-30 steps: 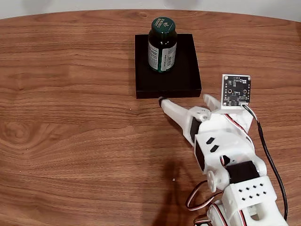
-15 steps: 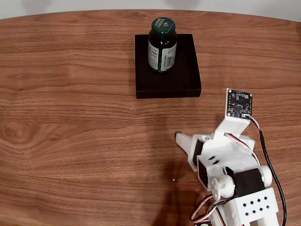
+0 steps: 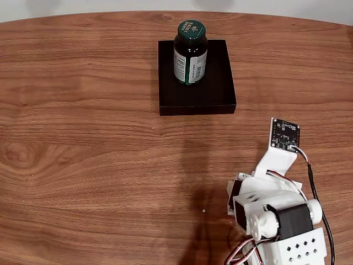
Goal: Pick up the pill bottle and place it in the black box.
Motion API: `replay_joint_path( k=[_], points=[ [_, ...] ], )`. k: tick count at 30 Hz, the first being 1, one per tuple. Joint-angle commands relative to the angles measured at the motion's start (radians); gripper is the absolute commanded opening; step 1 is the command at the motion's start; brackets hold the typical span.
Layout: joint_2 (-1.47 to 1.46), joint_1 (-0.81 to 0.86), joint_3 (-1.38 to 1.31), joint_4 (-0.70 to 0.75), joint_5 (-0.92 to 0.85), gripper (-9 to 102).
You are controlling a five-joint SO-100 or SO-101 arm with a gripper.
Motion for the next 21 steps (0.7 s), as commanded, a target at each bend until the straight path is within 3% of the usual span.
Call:
replay_joint_path(
  k=[1, 11, 21],
  points=[
    [0.021, 0.000, -0.017, 0.046, -0.012, 0],
    [0.054, 0.005, -0.017, 0.133, -0.011, 0],
    [0.074, 0.012, -0.017, 0.276, 0.164, 0]
  ],
)
